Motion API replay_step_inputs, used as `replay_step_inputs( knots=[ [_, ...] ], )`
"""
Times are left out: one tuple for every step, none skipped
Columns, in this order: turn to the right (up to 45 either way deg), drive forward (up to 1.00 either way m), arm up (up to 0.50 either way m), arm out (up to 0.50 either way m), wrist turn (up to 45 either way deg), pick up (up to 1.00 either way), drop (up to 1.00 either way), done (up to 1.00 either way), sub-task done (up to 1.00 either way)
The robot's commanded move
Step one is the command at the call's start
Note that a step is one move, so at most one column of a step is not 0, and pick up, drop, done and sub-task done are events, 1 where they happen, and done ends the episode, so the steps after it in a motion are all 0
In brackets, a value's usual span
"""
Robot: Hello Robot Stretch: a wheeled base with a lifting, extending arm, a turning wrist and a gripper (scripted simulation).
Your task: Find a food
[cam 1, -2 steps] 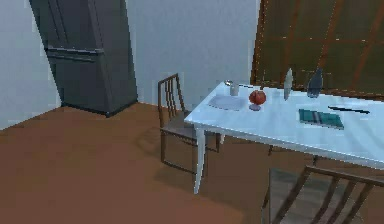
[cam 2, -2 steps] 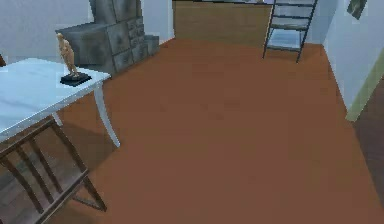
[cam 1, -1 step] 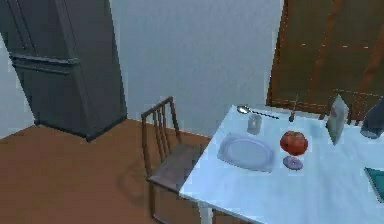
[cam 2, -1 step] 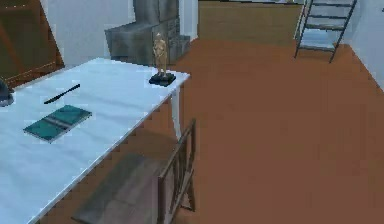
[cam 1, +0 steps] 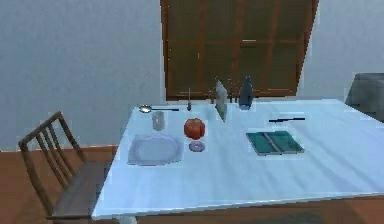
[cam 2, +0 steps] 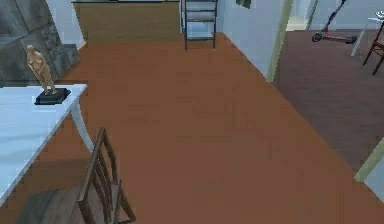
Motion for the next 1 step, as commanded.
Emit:
replay_step_inputs(
  knots=[
    [0.0,0.0,0.0,0.0,0.0,0.0,0.0,1.0,0.0]
  ],
)
